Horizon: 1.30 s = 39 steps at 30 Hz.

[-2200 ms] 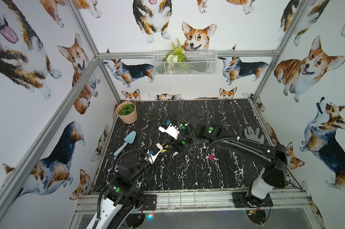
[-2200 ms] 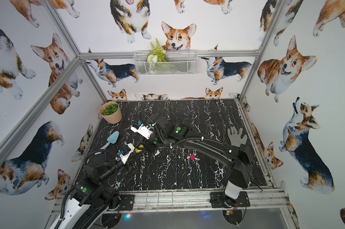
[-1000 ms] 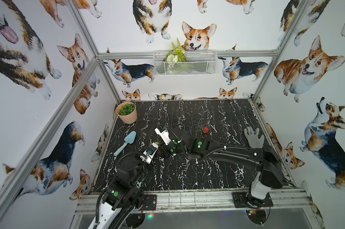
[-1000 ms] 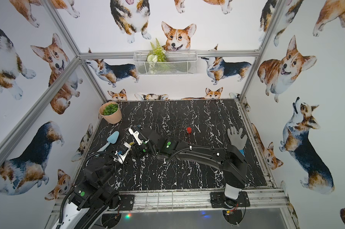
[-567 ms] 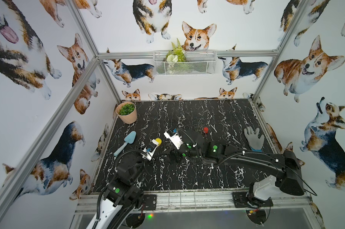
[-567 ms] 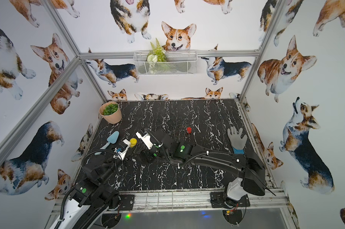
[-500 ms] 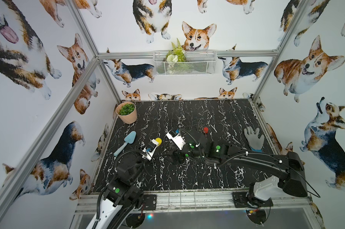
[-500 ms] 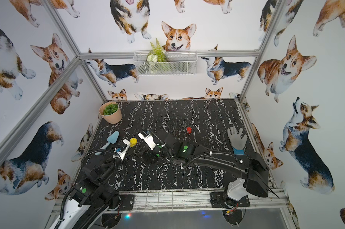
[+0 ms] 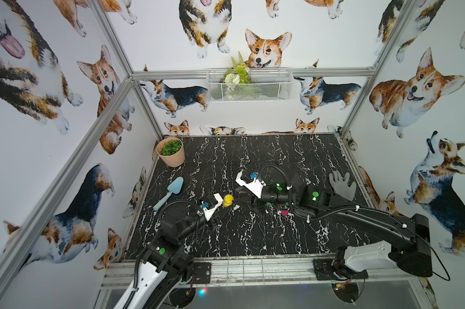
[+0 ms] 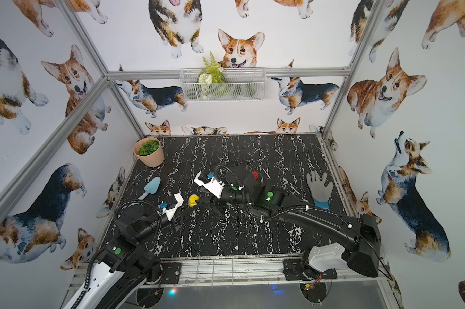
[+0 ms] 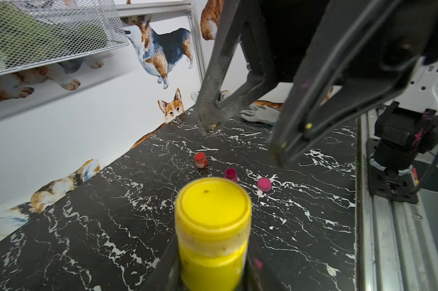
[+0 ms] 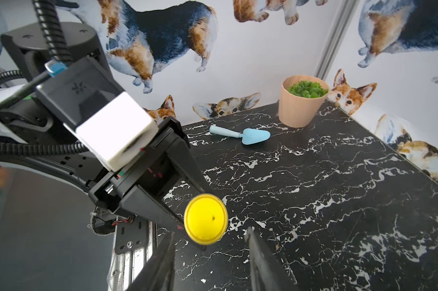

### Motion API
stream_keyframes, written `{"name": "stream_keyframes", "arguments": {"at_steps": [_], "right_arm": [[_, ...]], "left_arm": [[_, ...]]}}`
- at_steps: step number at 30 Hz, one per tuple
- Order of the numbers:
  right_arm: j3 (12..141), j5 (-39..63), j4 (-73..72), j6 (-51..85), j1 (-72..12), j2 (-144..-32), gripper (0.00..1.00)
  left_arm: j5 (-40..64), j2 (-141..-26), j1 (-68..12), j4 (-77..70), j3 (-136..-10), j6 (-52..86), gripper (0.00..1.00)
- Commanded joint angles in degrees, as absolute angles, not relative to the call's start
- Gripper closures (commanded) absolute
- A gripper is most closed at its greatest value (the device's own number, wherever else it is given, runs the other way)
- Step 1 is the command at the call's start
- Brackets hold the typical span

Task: Close the paint jar lid
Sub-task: Screw the lid onto the paint jar.

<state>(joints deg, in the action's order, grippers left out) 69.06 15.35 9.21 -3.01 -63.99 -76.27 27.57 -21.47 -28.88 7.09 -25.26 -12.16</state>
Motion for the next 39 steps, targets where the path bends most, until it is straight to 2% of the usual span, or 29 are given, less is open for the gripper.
{"name": "stream_keyframes", "arguments": {"at_steps": [1,6,13,24,31,39], "right_arm": [[70.6,18.7,8.4,-8.2,-64.0,-78.5,0.55],[70.9,20.9,6.5,-7.3,-64.0,-80.0,0.56],[72.1,20.2,6.8,-6.7,-64.0,-81.1,0.66],[71.0,19.0,6.3,-4.5,-64.0,-81.7,0.68],[70.8,14.5,4.9,2.1,-64.0,-84.0,0.68],[73.7,3.6,5.5,7.7,-68.1,-89.9,0.67]], "left_arm": [[30.4,-21.2,-28.8,3.6,-25.6,-11.7,0.67],[29.6,-21.2,-28.8,3.9,-25.6,-12.0,0.67],[28.9,-21.1,-28.8,4.0,-25.6,-12.3,0.67],[25.7,-20.0,-28.8,4.1,-25.5,-12.9,0.67],[19.8,-17.5,-28.8,4.0,-25.2,-14.4,0.67],[12.2,-15.2,-28.8,4.5,-25.0,-16.0,0.67]]}}
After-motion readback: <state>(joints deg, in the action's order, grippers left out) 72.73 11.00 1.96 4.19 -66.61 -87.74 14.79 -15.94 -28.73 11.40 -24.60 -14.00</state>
